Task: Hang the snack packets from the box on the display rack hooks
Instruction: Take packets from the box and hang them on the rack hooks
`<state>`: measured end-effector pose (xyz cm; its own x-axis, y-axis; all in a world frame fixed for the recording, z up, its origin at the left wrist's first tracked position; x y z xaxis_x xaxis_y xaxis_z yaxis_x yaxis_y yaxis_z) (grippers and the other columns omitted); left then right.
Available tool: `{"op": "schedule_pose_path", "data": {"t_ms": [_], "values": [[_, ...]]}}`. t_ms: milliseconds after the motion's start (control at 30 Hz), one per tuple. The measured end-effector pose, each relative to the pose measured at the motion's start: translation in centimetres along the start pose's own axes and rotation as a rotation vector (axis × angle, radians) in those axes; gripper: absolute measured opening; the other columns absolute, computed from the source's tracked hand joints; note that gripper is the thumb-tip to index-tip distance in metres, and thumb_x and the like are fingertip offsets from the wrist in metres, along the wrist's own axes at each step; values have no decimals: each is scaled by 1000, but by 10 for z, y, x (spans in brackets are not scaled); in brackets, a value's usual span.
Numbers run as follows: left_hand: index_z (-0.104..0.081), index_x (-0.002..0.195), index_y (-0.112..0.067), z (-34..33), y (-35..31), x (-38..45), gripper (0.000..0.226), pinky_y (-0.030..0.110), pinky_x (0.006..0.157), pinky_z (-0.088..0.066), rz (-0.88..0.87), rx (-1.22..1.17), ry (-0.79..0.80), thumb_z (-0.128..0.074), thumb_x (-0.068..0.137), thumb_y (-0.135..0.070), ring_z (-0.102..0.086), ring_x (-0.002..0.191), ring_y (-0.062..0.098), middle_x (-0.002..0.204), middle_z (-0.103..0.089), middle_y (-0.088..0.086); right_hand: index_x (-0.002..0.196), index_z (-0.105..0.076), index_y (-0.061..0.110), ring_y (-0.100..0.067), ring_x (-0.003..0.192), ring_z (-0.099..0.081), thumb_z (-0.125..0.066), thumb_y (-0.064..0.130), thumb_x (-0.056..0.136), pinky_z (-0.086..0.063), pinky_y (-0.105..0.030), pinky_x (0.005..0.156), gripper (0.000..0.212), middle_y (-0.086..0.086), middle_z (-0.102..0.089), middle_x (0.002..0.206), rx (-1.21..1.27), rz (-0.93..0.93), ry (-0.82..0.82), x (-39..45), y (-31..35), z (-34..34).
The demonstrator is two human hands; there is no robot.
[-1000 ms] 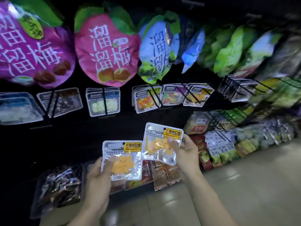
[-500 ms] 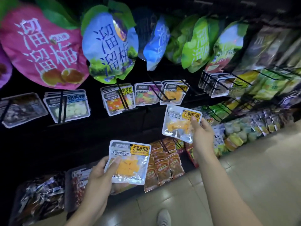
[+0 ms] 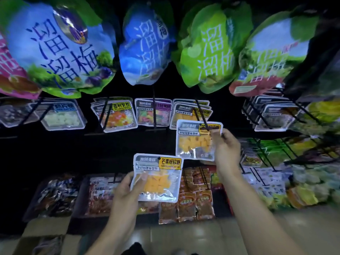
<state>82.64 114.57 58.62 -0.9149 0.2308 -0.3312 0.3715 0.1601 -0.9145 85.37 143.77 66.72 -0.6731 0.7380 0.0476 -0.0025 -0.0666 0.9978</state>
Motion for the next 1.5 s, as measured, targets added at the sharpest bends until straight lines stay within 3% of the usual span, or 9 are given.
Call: {"op": "schedule_pose_path", "data": {"t_ms": [133,267,533,667,867,1033,1167,1267,1500], "values": [[-76,108,-22,-12,-8,1,40,49,66,-65,-9,16,1,-84,76,-45,-78,94,31,109,-79,6,94,-72,15,-16,75,-52,-60,26,102,-37,-34,72,19,-28,-61,92,6,37,29,4,-4,4],[-72,114,-18,-23,-13,5,37,44,63,-64,-19,32,15,-67,82,-37,-78,93,28,109,-79,5,95,-70,13,-18,74,-51,-59,29,103,-38,-34,71,21,-31,-59,92,20,37,45,5,-11,4],[-72,114,-18,-44,-22,15,32,30,53,-59,-28,25,51,-63,88,-34,-77,87,21,105,-79,2,86,-71,27,-4,78,-64,-62,34,101,-47,-23,74,19,11,-72,82,5,60,12,37,-13,-13],[-71,113,-15,-48,-26,20,34,28,51,-57,-19,12,60,-64,87,-36,-77,84,18,101,-79,1,82,-73,39,-11,82,-69,-66,45,94,-51,-36,80,16,13,-74,81,-16,30,4,60,-23,-22],[-71,116,-17,-61,-20,29,34,32,53,-61,20,6,95,-64,88,-36,-77,90,21,105,-78,-1,107,-63,17,7,77,-61,-74,12,91,-47,-12,73,20,0,-66,97,-31,48,-94,42,-24,2],[-67,119,-15,-86,-19,39,33,33,54,-63,30,-27,163,-62,91,-33,-78,87,23,104,-79,0,97,-71,16,-10,78,-68,-68,41,87,-55,-19,71,27,-3,-74,87,7,-96,174,-7,-25,-1],[-67,118,-20,-111,-21,44,28,40,65,-65,16,-12,261,-62,94,-32,-76,101,26,114,-77,3,92,-73,17,-12,82,-69,-76,20,88,-53,-26,80,5,-1,-75,84,45,-36,48,-3,-14,16],[-70,114,-27,-119,-25,50,24,50,90,-59,-39,61,302,-62,94,-36,-70,115,17,119,-75,-4,91,-72,17,-13,82,-68,-74,17,91,-54,-28,80,2,-2,-73,86,29,-2,33,4,-7,24],[-70,120,-22,-132,-34,63,25,23,102,-44,-75,140,355,-62,99,-32,-65,118,-1,119,-75,-12,91,-72,14,-14,81,-66,-72,12,93,-52,-24,78,3,-10,-72,89,6,9,-82,14,-2,29]]}}
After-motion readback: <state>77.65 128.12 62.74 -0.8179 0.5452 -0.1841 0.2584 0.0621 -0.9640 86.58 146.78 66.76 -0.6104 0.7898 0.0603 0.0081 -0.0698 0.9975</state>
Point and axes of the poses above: each hand's wrist, its own x-axis towards the middle knuckle, its own z-axis out of the back of the hand, y = z × x, the point moved 9 cm from there along x, towards the middle knuckle
